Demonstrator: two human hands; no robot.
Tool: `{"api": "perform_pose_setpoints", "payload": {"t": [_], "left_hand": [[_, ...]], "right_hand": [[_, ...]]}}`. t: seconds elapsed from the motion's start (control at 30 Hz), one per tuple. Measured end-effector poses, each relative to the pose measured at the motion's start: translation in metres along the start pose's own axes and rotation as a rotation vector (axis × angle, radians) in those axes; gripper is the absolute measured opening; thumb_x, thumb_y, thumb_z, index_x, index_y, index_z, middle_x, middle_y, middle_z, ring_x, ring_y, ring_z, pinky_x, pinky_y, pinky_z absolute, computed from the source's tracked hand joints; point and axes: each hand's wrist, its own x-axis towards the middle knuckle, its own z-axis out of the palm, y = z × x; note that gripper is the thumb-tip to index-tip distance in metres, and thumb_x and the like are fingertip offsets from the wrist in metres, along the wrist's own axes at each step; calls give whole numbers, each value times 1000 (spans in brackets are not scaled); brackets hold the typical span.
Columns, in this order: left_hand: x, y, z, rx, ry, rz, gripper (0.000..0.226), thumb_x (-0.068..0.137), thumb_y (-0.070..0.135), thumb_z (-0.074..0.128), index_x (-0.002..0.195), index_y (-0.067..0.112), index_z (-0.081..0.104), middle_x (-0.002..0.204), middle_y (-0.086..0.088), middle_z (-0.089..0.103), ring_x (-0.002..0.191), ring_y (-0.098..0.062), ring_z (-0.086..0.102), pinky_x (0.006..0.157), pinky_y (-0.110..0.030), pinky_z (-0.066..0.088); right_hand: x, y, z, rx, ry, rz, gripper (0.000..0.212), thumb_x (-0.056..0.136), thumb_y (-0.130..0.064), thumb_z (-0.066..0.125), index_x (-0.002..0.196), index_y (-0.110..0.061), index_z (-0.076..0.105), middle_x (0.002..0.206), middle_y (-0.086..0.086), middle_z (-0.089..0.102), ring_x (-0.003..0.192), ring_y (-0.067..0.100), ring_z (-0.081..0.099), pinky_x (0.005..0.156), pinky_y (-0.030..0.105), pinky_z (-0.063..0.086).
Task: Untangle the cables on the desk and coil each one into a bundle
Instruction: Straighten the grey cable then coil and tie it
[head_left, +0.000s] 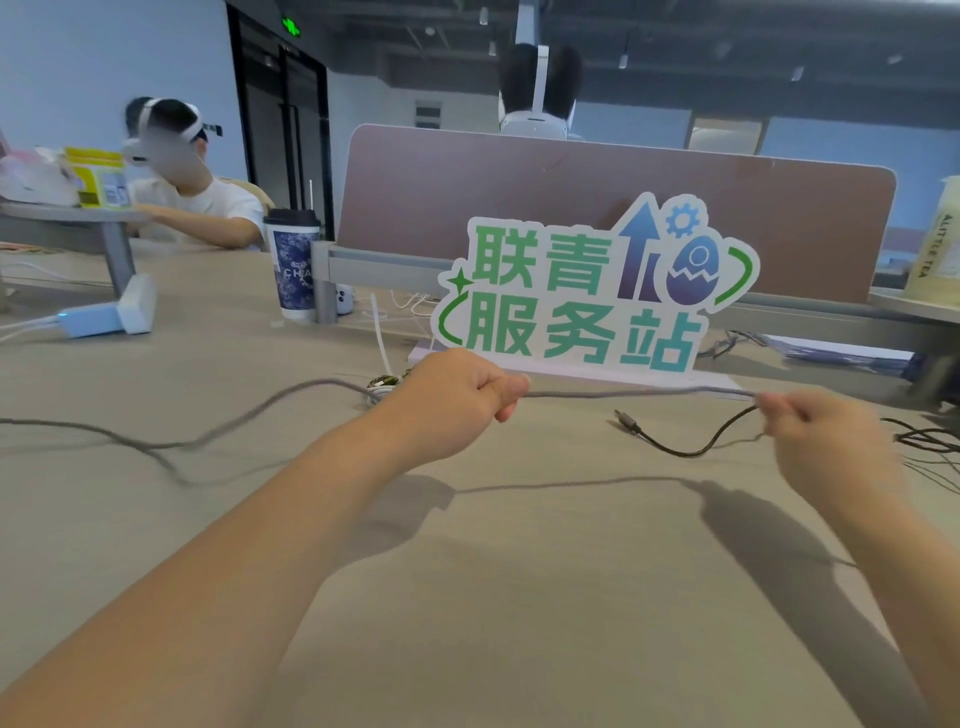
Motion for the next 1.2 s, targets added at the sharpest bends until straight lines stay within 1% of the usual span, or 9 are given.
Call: {"api": "perform_pose_setpoints", "payload": {"t": [0.17,0.27,0.37,0.43,0.5,0.73,0.97,1.1,1.2], "left_hand": [[-4,0,14,35,-72,13,40,95,34,51,63,12,60,51,3,48,38,-4,35,45,-14,33],[-4,0,20,35,-62,15,39,95,32,51,62,14,60,47,6,45,38,-4,34,42,-14,31],[-4,2,22,32,-43,25,39,96,33,49,60,18,57,45,8,41,38,-4,34,43,-13,31],[-4,3,23,18,-20,40,39,96,32,49,59,19,55,45,7,41,40,-5,35,45,-13,33],[-4,3,23,17,-8,58,40,95,33,50,58,21,54,45,7,41,44,-7,37,47,-14,34],[-2,0,19,57,-48,58,38,96,34,48,61,22,54,47,10,42,40,-2,38,47,-14,31],[0,-10,5,148,29,4,38,97,35,46,62,21,54,51,6,44,48,-8,40,48,-13,33],[0,-10,12,183,-8,0,37,97,34,46,63,22,55,50,9,44,49,-6,40,47,-15,29],[0,-6,21,192,-19,21,37,97,33,46,63,22,56,51,9,46,52,-7,43,52,-22,31]], "right_hand": [[6,41,2,-138,40,296,36,93,-41,49,90,-13,71,87,18,65,87,38,53,75,42,46],[1,9,9,-184,151,90,25,85,-14,57,107,-10,69,107,25,59,108,41,46,92,42,38],[-25,-44,18,15,54,-293,37,79,2,59,114,-8,66,114,16,61,109,30,50,95,28,31],[-49,-70,29,99,-197,-462,25,86,-11,60,107,-22,66,93,-1,66,89,14,56,81,19,34],[-63,-81,40,98,-374,-531,8,91,-24,57,87,-27,63,65,-9,58,65,7,50,61,26,34],[-26,-52,30,41,-236,-284,26,94,-24,51,68,-23,55,70,-5,54,76,26,47,61,32,33],[9,25,-1,-40,68,147,26,96,-25,46,84,-9,64,85,20,61,79,34,49,70,38,39],[15,46,-4,-245,-119,465,21,85,-19,54,99,-9,67,91,18,61,86,36,53,77,38,46],[6,8,7,-396,-146,216,50,72,-9,59,123,-12,57,116,23,56,110,39,48,92,42,43]]}}
